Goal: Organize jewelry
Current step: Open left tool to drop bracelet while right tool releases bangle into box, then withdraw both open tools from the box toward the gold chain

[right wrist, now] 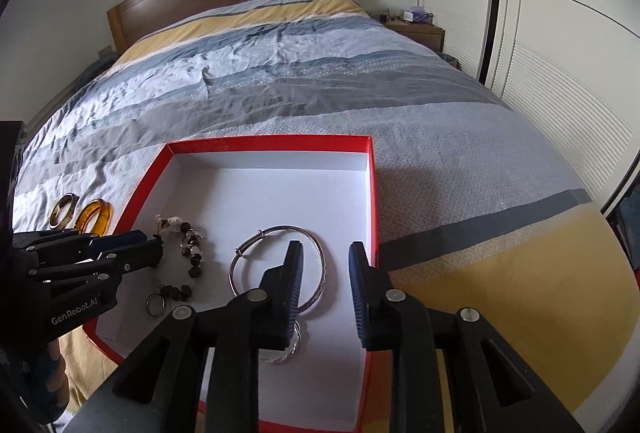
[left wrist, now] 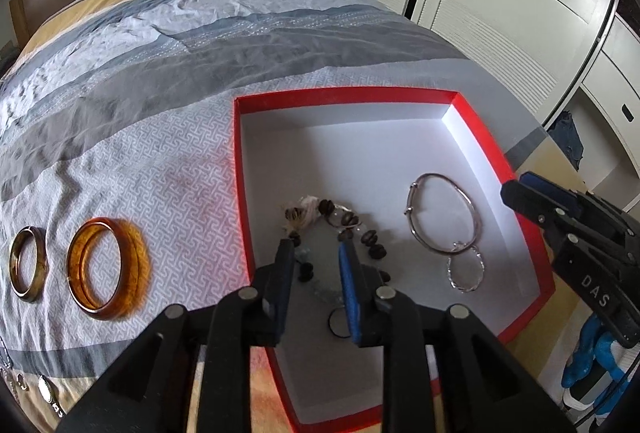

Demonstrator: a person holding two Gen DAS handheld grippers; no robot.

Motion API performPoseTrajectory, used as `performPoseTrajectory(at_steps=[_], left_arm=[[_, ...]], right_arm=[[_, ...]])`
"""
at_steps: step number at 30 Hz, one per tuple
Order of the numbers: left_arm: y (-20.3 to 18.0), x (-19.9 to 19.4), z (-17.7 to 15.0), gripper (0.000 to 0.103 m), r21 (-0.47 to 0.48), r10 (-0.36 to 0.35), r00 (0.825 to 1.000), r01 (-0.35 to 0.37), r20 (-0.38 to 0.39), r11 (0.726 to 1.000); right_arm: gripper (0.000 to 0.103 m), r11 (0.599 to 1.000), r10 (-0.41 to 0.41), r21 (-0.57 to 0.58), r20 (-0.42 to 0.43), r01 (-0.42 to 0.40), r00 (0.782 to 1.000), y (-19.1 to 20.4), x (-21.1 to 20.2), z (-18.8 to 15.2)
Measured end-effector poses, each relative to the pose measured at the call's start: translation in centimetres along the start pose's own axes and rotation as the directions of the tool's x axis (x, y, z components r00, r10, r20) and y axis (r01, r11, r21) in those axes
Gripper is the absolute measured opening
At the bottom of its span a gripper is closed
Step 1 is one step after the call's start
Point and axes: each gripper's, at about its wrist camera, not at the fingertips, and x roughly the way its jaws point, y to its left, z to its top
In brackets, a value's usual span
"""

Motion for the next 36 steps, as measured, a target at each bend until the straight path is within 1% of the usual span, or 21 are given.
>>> performPoseTrajectory(at_steps=[1, 3, 6, 10, 12, 17, 23, 27, 31, 36], left_arm=[[-0.2, -0.6, -0.1, 0.029, 0.002, -0.001, 1.0, 0.001, 0.006, 1.0], [-0.4, -1.9, -0.3, 0.032, 0.002, -0.006, 1.0, 0.006, 0.02, 1.0], [-0.6, -4.7, -0.9, 0.032, -0.003, -0.019, 0.999, 0.019, 0.05, 1.0], [-0.3, -8.7, -2.4, 0.032, -0.007, -0.017, 0.996, 0.018, 0.082, 1.0], [0.0, -10.9, -3.3, 0.032, -0.004, -0.002, 0.996, 0.003, 0.092, 1.0], [1.7, -16.4, -6.5, 0.032, -0.021, 0.044, 0.991, -0.041, 0.127, 0.999], [4.5, -22.6, -10.8, 0.032, -0.079, 0.123, 0.975, -0.11, 0.186, 0.991], [6.4, -26.1, -13.8, 0.032, -0.114, 0.172, 0.963, -0.151, 0.205, 0.982], [8.5, -29.8, -16.9, 0.033, -0.133, 0.212, 0.949, -0.185, 0.233, 0.974], [12.0, -33.9, -21.0, 0.037, -0.193, 0.254, 0.934, -0.209, 0.251, 0.959]], right_arm=[[0.032, 1.0, -0.006, 0.002, 0.002, 0.006, 1.0, -0.1, -0.6, -0.1], [0.034, 1.0, -0.02, 0.002, 0.006, 0.02, 1.0, -0.3, -1.9, -0.4], [0.037, 0.999, -0.036, 0.003, 0.017, 0.036, 0.999, -0.4, -4.1, -0.9], [0.039, 0.999, -0.04, 0.011, 0.046, 0.039, 0.998, -0.1, -8.0, -1.5], [0.042, 0.999, -0.032, 0.019, 0.061, 0.031, 0.998, 0.3, -9.9, -1.9], [0.043, 1.0, -0.007, 0.012, 0.091, 0.006, 0.996, 2.3, -14.5, -3.4], [0.043, 0.999, 0.034, 0.006, 0.113, -0.035, 0.993, 4.6, -18.9, -5.3], [0.043, 0.998, 0.059, -0.002, 0.139, -0.059, 0.989, 6.1, -21.7, -6.2], [0.043, 0.997, 0.082, -0.029, 0.18, -0.078, 0.98, 7.8, -25.1, -6.8], [0.053, 0.994, 0.101, -0.068, 0.227, -0.088, 0.969, 9.8, -29.3, -7.7]])
